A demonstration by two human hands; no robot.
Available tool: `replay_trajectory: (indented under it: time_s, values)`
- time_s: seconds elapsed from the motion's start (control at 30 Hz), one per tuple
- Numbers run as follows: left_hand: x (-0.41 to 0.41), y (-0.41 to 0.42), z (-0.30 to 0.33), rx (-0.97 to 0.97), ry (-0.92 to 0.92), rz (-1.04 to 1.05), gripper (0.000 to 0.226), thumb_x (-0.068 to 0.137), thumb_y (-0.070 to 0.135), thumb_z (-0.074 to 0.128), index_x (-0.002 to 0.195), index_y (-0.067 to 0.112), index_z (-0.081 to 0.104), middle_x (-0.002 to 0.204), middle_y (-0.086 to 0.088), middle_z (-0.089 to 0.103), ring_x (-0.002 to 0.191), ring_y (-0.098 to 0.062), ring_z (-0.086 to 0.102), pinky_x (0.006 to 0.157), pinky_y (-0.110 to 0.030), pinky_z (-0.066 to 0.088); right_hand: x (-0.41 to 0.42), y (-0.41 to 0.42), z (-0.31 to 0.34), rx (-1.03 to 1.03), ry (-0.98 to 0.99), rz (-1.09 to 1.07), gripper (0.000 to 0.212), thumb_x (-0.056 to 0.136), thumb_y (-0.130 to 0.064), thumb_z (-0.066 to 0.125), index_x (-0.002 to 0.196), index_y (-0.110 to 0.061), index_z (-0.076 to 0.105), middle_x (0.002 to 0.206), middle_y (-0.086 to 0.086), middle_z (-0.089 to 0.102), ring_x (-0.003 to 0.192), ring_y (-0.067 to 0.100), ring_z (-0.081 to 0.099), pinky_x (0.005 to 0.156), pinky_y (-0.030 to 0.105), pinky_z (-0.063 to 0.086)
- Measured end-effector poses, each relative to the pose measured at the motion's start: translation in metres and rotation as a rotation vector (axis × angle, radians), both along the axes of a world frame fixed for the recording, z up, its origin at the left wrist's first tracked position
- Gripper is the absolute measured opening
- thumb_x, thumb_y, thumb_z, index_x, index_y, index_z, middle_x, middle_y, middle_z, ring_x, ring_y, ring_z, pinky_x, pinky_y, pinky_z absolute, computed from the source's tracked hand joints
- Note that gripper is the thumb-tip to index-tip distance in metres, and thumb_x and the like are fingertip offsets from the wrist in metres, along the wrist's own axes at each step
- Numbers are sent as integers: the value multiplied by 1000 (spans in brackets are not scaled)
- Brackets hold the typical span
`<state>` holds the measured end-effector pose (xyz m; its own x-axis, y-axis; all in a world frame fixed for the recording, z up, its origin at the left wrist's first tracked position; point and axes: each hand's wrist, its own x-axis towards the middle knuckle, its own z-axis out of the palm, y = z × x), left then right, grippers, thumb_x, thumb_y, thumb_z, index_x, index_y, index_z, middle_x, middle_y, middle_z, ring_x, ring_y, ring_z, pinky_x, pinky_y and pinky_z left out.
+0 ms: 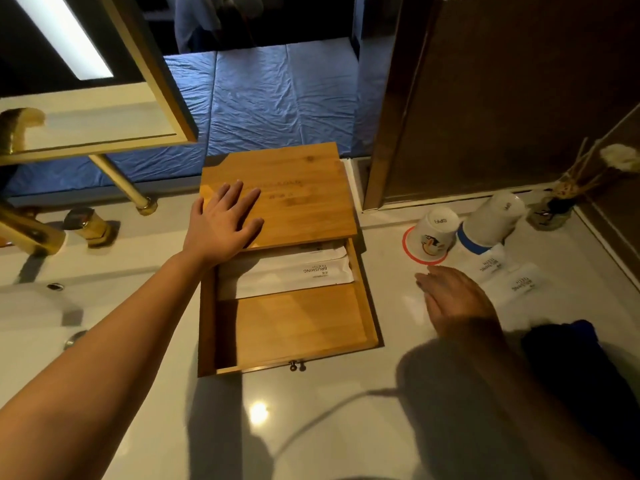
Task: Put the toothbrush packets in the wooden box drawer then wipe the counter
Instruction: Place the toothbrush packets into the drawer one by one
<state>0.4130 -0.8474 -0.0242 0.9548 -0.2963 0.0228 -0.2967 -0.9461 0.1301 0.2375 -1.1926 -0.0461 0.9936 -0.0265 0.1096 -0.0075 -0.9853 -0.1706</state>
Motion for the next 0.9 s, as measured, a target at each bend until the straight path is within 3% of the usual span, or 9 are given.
replay_trajectory:
  time_s: [0.1, 0.17, 0.4, 0.53, 0.67, 0.9]
  values:
    - [0, 0, 0, 4, -4, -2, 63, 87, 62, 22, 146, 39, 18, 159, -1, 13, 147, -22, 9, 114, -51, 7, 4, -33, -7, -63, 192, -106, 39, 91, -15, 53, 130, -18, 51, 139, 9, 51, 129, 25, 45, 109, 38, 34]
    - [0, 0, 0, 5, -5, 0, 63, 88, 62, 22, 146, 39, 18, 159, -1, 13, 147, -21, 9, 114, -51, 7, 8, -46, -6, -93, 339, -145, 44, 95, -25, 44, 139, -24, 38, 149, 2, 37, 138, 20, 31, 114, 35, 25]
    - [0, 1, 0, 19, 4, 16, 65, 85, 64, 19, 146, 40, 18, 159, -1, 13, 147, -21, 9, 114, -51, 8, 7, -28, -3, -165, 419, -25, 45, 96, -34, 39, 140, -24, 34, 148, 2, 37, 134, 23, 33, 109, 32, 29]
    - [1, 2, -1, 23, 8, 25, 63, 87, 63, 20, 145, 41, 16, 159, 0, 13, 147, -20, 8, 114, -51, 7, 10, -33, -3, -143, 333, 89, 42, 92, -17, 46, 133, -22, 45, 135, 5, 52, 123, 23, 45, 101, 32, 38]
    - [1, 2, -1, 17, 10, 19, 63, 87, 63, 19, 145, 41, 16, 159, 0, 13, 147, -20, 8, 114, -51, 7, 15, -46, 6, -104, 307, 188, 30, 91, -18, 50, 120, -19, 58, 119, 5, 62, 111, 23, 51, 95, 33, 41]
    - [1, 3, -2, 11, 1, 18, 64, 86, 64, 19, 146, 40, 17, 159, -1, 14, 147, -20, 8, 114, -51, 7, 10, -29, 13, 88, 85, 91, 19, 84, -14, 64, 102, -10, 69, 95, 13, 70, 91, 28, 61, 81, 37, 50]
